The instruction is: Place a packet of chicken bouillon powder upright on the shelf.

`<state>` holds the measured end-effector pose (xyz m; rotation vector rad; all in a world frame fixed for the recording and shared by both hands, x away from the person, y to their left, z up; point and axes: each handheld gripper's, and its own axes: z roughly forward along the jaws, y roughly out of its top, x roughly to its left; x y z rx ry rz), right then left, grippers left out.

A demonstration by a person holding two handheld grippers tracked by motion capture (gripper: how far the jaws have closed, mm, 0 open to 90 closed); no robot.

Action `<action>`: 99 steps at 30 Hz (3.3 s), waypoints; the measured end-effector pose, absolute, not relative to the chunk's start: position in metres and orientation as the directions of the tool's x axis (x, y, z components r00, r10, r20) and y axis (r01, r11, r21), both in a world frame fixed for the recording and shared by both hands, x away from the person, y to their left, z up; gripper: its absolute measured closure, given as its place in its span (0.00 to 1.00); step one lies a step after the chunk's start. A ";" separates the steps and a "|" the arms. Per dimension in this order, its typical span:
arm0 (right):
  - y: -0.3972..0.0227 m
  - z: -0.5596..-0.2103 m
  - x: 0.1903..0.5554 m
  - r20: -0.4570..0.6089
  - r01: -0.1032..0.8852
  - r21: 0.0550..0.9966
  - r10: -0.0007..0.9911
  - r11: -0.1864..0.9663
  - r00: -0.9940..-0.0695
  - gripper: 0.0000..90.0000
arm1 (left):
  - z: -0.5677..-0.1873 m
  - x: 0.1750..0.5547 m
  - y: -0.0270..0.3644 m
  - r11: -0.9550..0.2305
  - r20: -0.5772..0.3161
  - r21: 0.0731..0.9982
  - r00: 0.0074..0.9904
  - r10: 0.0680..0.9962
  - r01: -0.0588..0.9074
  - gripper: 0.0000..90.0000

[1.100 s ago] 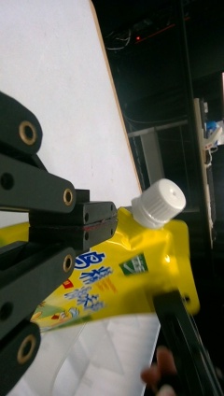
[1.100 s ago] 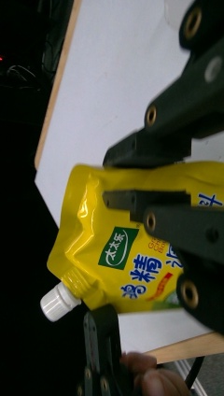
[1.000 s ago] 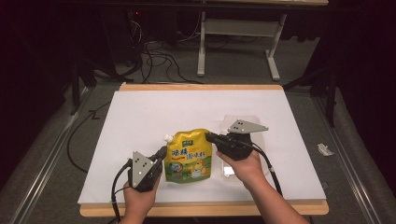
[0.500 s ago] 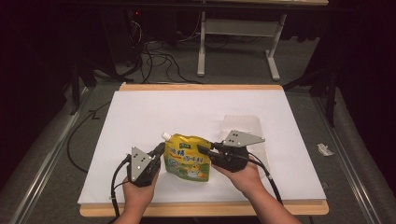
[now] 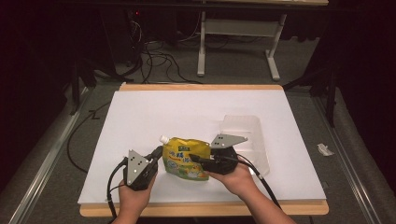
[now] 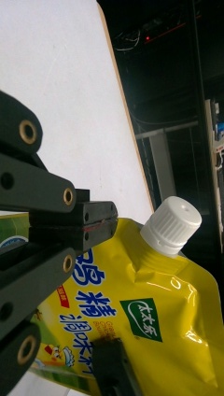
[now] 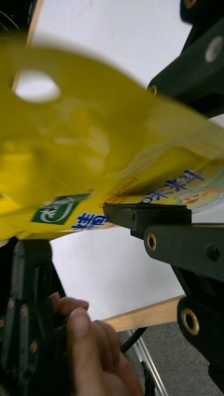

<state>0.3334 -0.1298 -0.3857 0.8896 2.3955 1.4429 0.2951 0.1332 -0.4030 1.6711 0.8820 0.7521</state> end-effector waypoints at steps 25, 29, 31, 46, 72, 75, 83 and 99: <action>-0.126 -0.381 0.326 0.162 0.341 0.911 0.557 0.233 -0.814 1.00 | -0.421 0.299 0.160 -0.137 -0.013 0.950 0.475 0.880 0.281 0.68; -0.128 -0.379 0.327 0.156 0.328 0.918 0.556 0.225 -0.816 1.00 | -0.424 0.300 0.159 -0.150 -0.003 0.947 0.478 0.879 0.283 0.62; -0.129 -0.378 0.327 0.153 0.321 0.920 0.552 0.222 -0.820 1.00 | -0.425 0.301 0.158 -0.159 0.001 0.944 0.479 0.878 0.289 0.62; -0.137 -0.367 0.329 0.161 0.303 0.934 0.537 0.188 -0.828 1.00 | -0.431 0.306 0.155 -0.196 0.007 0.926 0.505 0.863 0.322 0.49; -0.151 -0.344 0.329 0.144 0.267 0.950 0.527 0.165 -0.837 1.00 | -0.435 0.310 0.159 -0.193 -0.009 0.918 0.506 0.863 0.345 0.42; -0.154 -0.339 0.328 0.141 0.261 0.952 0.528 0.161 -0.838 1.00 | -0.435 0.310 0.159 -0.197 -0.008 0.918 0.511 0.860 0.344 0.42; -0.171 -0.324 0.326 0.140 0.251 0.958 0.535 0.139 -0.833 1.00 | -0.435 0.310 0.158 -0.195 -0.011 0.919 0.518 0.856 0.343 0.42; -0.215 -0.309 0.321 0.112 0.237 0.962 0.593 0.137 -0.798 1.00 | -0.436 0.312 0.157 -0.198 -0.013 0.918 0.526 0.850 0.343 0.41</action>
